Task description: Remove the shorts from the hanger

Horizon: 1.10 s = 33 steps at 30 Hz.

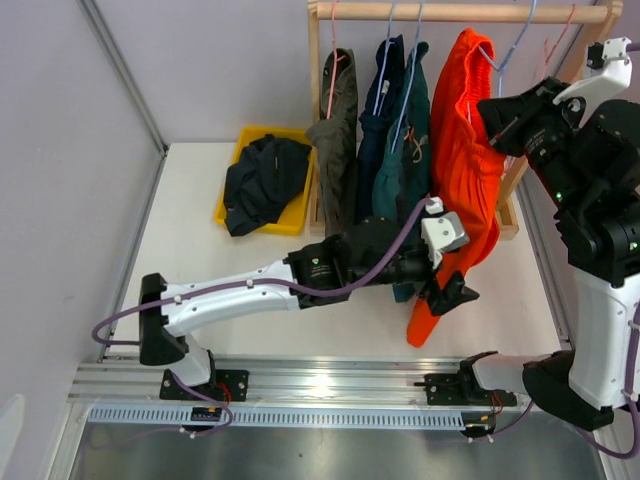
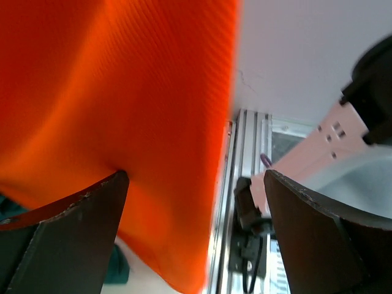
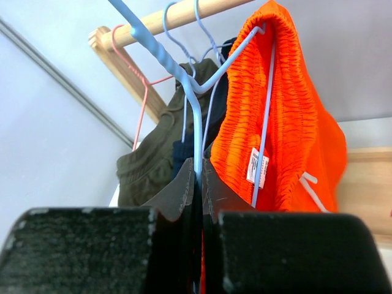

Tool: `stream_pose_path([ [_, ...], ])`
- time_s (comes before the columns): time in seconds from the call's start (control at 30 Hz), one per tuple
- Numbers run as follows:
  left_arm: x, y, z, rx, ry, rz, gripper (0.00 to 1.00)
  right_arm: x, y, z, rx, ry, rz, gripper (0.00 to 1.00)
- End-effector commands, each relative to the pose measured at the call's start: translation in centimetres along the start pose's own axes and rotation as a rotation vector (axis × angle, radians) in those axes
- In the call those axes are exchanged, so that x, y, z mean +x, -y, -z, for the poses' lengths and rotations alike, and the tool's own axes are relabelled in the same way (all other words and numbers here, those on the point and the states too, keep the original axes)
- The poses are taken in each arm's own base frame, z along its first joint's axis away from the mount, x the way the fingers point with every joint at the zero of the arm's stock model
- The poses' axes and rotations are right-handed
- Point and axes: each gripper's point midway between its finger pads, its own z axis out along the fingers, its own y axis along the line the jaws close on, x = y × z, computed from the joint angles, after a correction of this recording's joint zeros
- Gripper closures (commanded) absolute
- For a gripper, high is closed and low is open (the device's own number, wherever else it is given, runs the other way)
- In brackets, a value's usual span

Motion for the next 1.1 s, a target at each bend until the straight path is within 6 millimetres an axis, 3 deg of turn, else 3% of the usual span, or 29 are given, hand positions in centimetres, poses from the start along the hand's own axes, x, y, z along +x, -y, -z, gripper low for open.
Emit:
stream_pose_path([
  [0.0, -7.1, 0.6, -0.2, -0.024, 0.2, -0.051, 0.0, -2.1, -0.7, 1.1, -0.023, 0.089, -0.03, 1.0],
  [0.1, -7.7, 0.1, -1.2, -0.089, 0.234, -0.05, 0.01, -1.7, -0.5, 1.9, -0.016, 0.077, -0.034, 1.0],
  [0.13, -8.0, -0.5, -1.3, -0.124, 0.247, -0.043, 0.05, -1.6, -0.5, 2.0, -0.019, 0.075, -0.04, 1.0],
  [0.2, -7.8, -1.1, -2.2, -0.153, 0.258, -0.03, 0.3, -1.7, -0.5, 2.6, -0.021, 0.079, -0.048, 1.0],
  [0.23, -7.4, -1.3, -2.5, -0.165, 0.251, -0.025, 0.49, -1.9, -0.5, 2.9, -0.023, 0.083, -0.05, 1.0],
  [0.27, -6.7, -2.0, -3.0, -0.2, 0.236, -0.01, 0.87, -1.9, -0.5, 3.1, -0.024, 0.085, -0.052, 1.0],
  [0.3, -6.5, -2.3, -3.1, -0.219, 0.23, -0.004, 0.99, -2.1, -0.6, 3.3, -0.025, 0.086, -0.051, 1.0],
  [0.37, -4.8, -2.3, -3.0, -0.242, 0.204, 0.005, 1.0, -2.2, -0.3, 2.9, -0.006, 0.087, -0.041, 1.0],
  [0.43, -4.7, -0.9, -2.2, -0.227, 0.219, 0.018, 1.0, -2.8, -0.3, 3.1, 0.001, 0.098, -0.035, 1.0],
  [0.47, -1.5, -0.6, -2.1, -0.233, 0.162, 0.017, 1.0, -2.9, -0.1, 2.9, 0.012, 0.101, -0.023, 1.0],
  [0.5, -2.6, 0.2, -0.7, -0.23, 0.195, 0.029, 1.0, -2.9, 0.0, 2.4, 0.02, 0.098, -0.016, 1.0],
  [0.53, -2.2, 2.2, -0.2, -0.197, 0.189, 0.038, 1.0, -3.4, 0.1, 2.3, 0.027, 0.114, -0.01, 1.0],
  [0.6, 1.0, 3.5, 1.8, -0.214, 0.138, 0.038, 1.0, -3.4, 0.5, 1.0, 0.05, 0.11, 0.014, 1.0],
  [0.63, 3.3, 5.8, 2.4, -0.18, 0.104, 0.048, 1.0, -3.6, 0.6, 0.7, 0.051, 0.112, 0.02, 1.0],
  [0.67, 3.8, 6.9, 3.2, -0.171, 0.099, 0.062, 1.0, -4.5, 0.7, 0.8, 0.058, 0.135, 0.026, 1.0],
  [0.7, 8.0, 6.9, 4.0, -0.206, 0.026, 0.049, 1.0, -4.3, 1.1, -0.3, 0.071, 0.123, 0.032, 1.0],
  [0.73, 7.7, 9.1, 5.5, -0.171, 0.051, 0.089, 1.0, -4.6, 1.0, -0.5, 0.059, 0.125, 0.034, 1.0],
  [0.77, 8.5, 9.6, 6.2, -0.173, 0.042, 0.112, 1.0, -5.8, 1.2, -0.2, 0.062, 0.155, 0.032, 1.0],
  [0.8, 11.6, 9.6, 7.0, -0.196, -0.011, 0.114, 1.0, -5.7, 1.5, -0.6, 0.065, 0.144, 0.019, 1.0],
  [0.9, 12.1, 8.0, 8.7, -0.267, -0.014, 0.173, 1.0, -5.4, 1.5, -0.1, 0.043, 0.123, -0.005, 1.0],
  [0.97, 10.1, 5.3, 8.9, -0.338, 0.007, 0.144, 1.0, -5.4, 1.1, 1.5, 0.031, 0.12, -0.031, 1.0],
  [1.0, 9.2, 4.4, 8.8, -0.355, 0.017, 0.127, 1.0, -4.1, 1.2, 1.5, 0.027, 0.076, -0.04, 1.0],
  [1.03, 7.2, 2.5, 8.4, -0.374, 0.039, 0.096, 1.0, -4.2, 0.3, 3.7, -0.013, 0.083, -0.063, 1.0],
  [1.07, 5.4, 1.5, 7.7, -0.387, 0.049, 0.078, 1.0, -3.7, 0.0, 4.4, -0.028, 0.07, -0.075, 1.0],
])
